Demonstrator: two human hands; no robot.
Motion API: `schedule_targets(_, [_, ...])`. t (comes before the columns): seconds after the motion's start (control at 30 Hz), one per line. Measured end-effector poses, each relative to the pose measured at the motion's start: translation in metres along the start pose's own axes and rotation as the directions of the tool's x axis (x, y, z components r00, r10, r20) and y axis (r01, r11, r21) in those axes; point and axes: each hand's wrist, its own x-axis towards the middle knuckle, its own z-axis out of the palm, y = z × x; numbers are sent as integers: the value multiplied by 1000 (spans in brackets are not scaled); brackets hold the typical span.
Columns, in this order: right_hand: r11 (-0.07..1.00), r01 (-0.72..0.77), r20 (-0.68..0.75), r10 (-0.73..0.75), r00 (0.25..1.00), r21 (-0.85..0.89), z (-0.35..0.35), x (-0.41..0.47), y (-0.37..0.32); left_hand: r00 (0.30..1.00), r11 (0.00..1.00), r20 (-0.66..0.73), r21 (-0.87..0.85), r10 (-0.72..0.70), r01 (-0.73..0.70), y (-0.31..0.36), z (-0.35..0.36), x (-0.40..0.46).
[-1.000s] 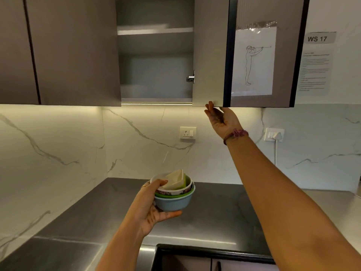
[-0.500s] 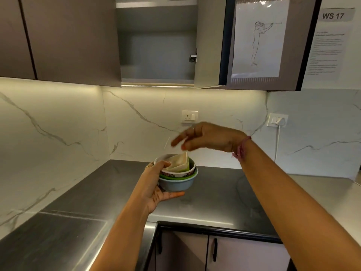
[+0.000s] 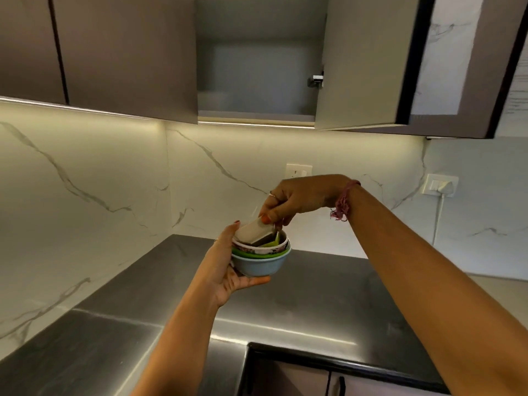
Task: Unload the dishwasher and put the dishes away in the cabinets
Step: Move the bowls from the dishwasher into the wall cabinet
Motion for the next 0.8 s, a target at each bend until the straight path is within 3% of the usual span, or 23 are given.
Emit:
schedule_targets(0.17, [934, 91, -185, -27, 982, 344, -19, 43, 5, 999, 997, 25, -55, 47, -46, 29, -22, 36])
schedule_targets(0.3, [687, 306, -454, 38, 890, 659, -29, 63, 10, 998, 996, -14, -63, 62, -63, 44, -27, 53])
schedule_targets(0.47, [406, 547, -661, 229, 715, 732, -58, 89, 19, 998, 996, -17, -65, 54, -55, 62, -26, 71])
schedule_targets(0.6, [536, 548, -756, 323, 570, 642, -83, 115, 30, 997, 996, -4, -54, 71, -71, 75, -28, 88])
schedule_targets(0.8, [590, 592, -835, 363, 413, 549, -135, 155, 47, 995, 995, 6, -37, 96, -95, 94, -22, 117])
